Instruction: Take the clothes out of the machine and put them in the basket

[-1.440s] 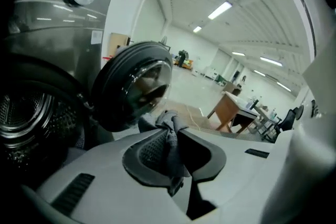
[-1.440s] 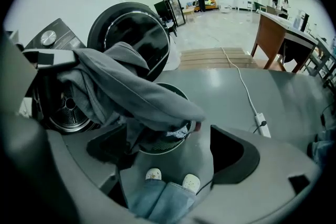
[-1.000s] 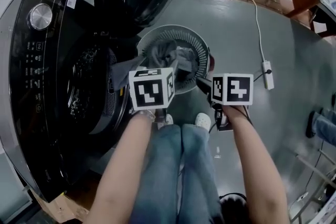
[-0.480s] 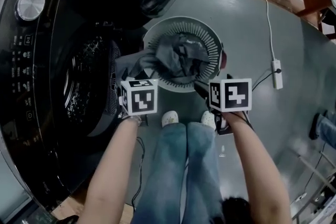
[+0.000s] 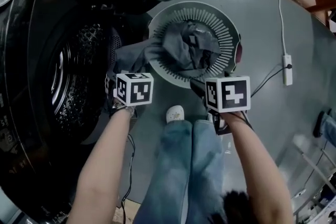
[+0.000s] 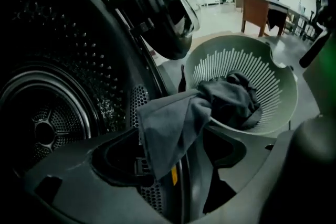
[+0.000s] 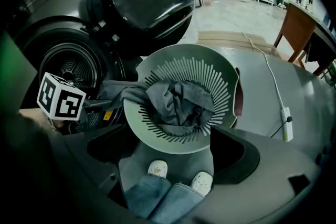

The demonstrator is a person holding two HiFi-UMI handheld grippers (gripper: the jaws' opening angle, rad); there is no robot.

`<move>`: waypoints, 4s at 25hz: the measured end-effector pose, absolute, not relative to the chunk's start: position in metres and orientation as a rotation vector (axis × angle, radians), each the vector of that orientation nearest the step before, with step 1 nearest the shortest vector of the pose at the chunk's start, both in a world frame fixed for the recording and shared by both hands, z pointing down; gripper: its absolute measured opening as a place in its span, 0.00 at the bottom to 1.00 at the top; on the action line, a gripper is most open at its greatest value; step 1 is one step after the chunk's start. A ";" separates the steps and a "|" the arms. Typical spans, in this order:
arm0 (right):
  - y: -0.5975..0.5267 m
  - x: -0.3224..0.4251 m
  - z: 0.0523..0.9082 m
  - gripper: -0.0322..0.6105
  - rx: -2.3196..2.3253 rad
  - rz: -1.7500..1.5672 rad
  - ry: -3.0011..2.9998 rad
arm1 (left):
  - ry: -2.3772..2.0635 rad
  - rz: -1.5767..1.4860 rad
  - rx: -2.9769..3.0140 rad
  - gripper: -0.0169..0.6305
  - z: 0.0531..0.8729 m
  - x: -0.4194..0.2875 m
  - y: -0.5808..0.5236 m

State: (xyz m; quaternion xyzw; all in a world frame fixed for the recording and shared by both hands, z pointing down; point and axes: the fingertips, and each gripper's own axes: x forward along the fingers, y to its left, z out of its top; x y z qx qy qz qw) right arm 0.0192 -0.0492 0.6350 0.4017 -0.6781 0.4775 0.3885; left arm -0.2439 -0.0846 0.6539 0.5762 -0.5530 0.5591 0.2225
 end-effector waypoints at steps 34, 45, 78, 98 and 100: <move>-0.054 0.080 0.586 0.81 1.205 1.233 -1.691 | -1.016 0.673 2.008 0.56 0.568 -0.027 -0.115; -0.036 0.083 0.479 0.80 1.208 1.182 -1.749 | -1.211 0.731 1.847 0.56 0.477 -0.065 -0.076; 0.032 0.031 0.228 0.80 1.328 1.109 -1.951 | -1.363 0.742 2.176 0.52 0.202 -0.112 -0.020; 0.105 0.102 0.137 0.79 1.251 0.776 -2.256 | -1.698 0.500 2.110 0.52 0.124 -0.075 0.088; 0.117 0.112 0.130 0.79 1.239 0.740 -2.282 | -1.735 0.515 2.140 0.52 0.113 -0.065 0.106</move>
